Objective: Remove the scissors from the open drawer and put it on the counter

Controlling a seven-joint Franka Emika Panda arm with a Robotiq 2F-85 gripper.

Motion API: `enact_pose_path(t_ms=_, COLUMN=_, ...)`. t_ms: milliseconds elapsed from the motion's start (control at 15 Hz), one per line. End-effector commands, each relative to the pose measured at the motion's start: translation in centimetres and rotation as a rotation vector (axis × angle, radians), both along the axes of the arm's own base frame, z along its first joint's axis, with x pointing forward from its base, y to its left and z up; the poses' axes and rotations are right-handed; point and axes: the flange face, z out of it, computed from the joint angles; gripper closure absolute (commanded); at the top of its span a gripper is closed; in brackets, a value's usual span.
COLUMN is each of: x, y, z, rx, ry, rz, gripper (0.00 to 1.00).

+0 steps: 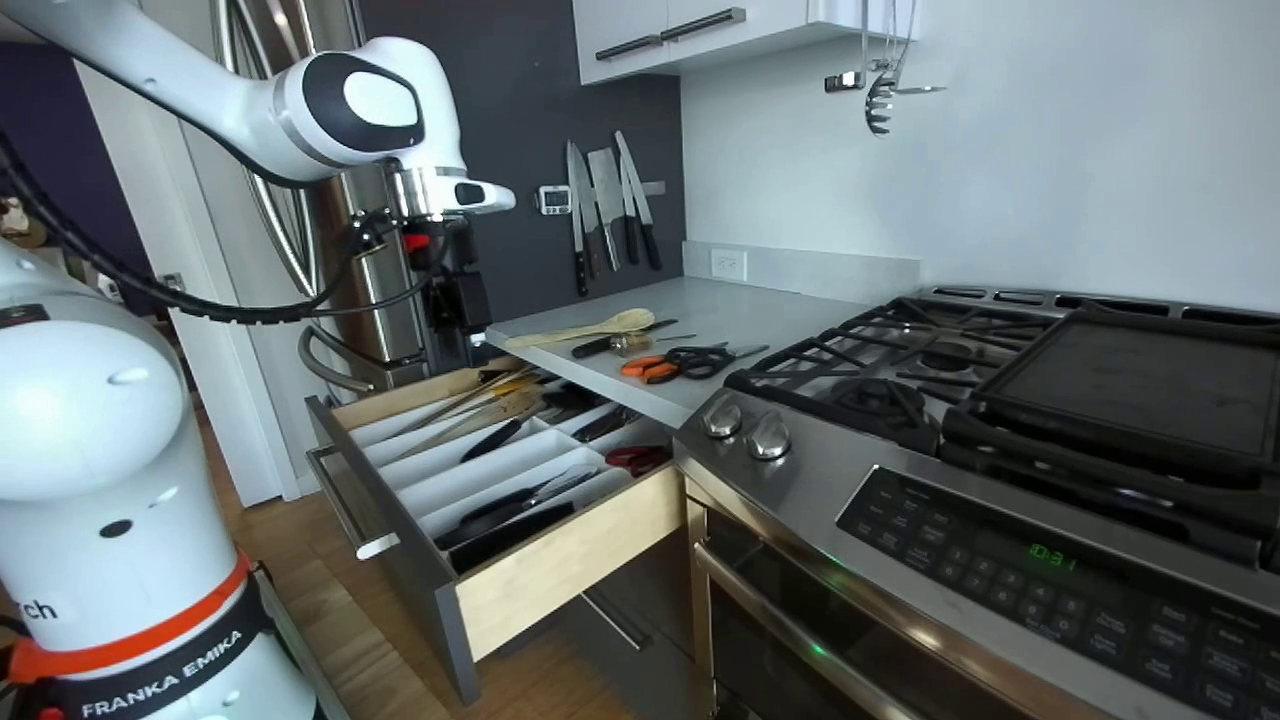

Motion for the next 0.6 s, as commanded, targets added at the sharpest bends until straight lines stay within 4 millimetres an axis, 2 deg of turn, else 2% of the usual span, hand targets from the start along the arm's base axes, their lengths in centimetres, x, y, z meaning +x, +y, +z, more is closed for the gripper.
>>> enact_pose_path(t_ms=0, x=0.0, y=0.0, z=0.0, rx=0.0, ry=0.001, rz=0.0, gripper=0.0)
enact_pose_path(t_ms=200, x=0.0, y=0.0, z=0.0, rx=0.0, ry=0.001, rz=-0.001, gripper=0.0)
enact_pose_path(t_ms=400, x=0.5, y=1.7, z=-1.8, rx=-0.061, ry=0.049, rz=0.017, gripper=0.0)
enact_pose_path(t_ms=533, x=0.1, y=3.3, z=-3.9, rx=-0.108, ry=0.086, rz=0.019, gripper=0.0)
